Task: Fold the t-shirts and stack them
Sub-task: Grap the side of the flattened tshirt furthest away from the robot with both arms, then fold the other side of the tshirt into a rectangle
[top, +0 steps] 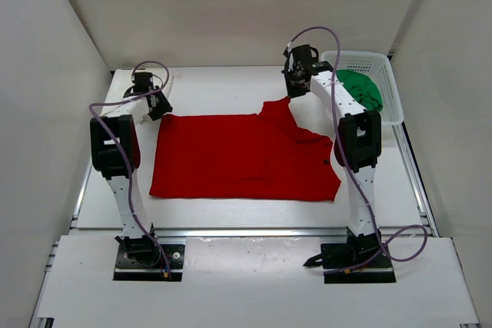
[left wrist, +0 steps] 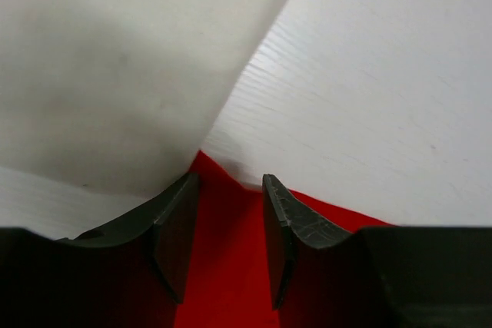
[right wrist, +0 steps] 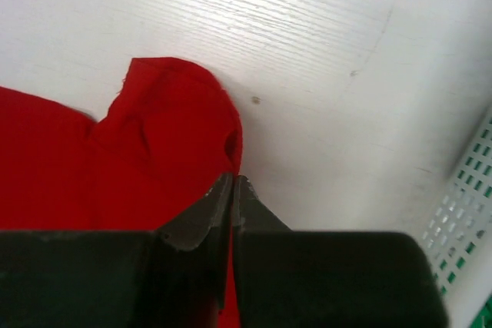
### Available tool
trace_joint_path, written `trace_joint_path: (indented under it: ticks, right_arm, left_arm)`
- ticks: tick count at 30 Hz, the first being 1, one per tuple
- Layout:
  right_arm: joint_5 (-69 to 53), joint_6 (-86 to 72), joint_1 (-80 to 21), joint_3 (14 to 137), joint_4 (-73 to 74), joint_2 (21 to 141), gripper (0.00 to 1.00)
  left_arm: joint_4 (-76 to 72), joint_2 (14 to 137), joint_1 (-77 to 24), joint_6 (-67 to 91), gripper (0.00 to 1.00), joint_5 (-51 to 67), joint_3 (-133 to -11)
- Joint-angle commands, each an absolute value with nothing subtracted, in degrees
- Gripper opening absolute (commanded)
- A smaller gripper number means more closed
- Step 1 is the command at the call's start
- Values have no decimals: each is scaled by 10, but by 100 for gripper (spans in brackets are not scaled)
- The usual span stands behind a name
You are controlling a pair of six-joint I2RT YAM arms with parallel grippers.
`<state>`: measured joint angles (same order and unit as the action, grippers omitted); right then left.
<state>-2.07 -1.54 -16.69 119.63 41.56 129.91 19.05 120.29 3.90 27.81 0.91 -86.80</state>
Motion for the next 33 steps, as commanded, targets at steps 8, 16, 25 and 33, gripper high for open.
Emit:
trace_joint_path:
  ticks: [8,16,25,33]
  right_arm:
    - [-12,-24,-116,1191,417,1238,0]
    - [-12,-26,-98,1192,414,1238,0]
    - [-24,-22,-100,1198,415,1236,0]
    - [-41,-40,-93,1198,473,1207,0]
  left_arm:
    - [256,1223,42,264,49,-44,-918]
    - [282,1240,22,250,31,-68,-945]
    - [284,1232,33,262,0,-55,-950]
    - [273,1158,23,266,0,-38,-913]
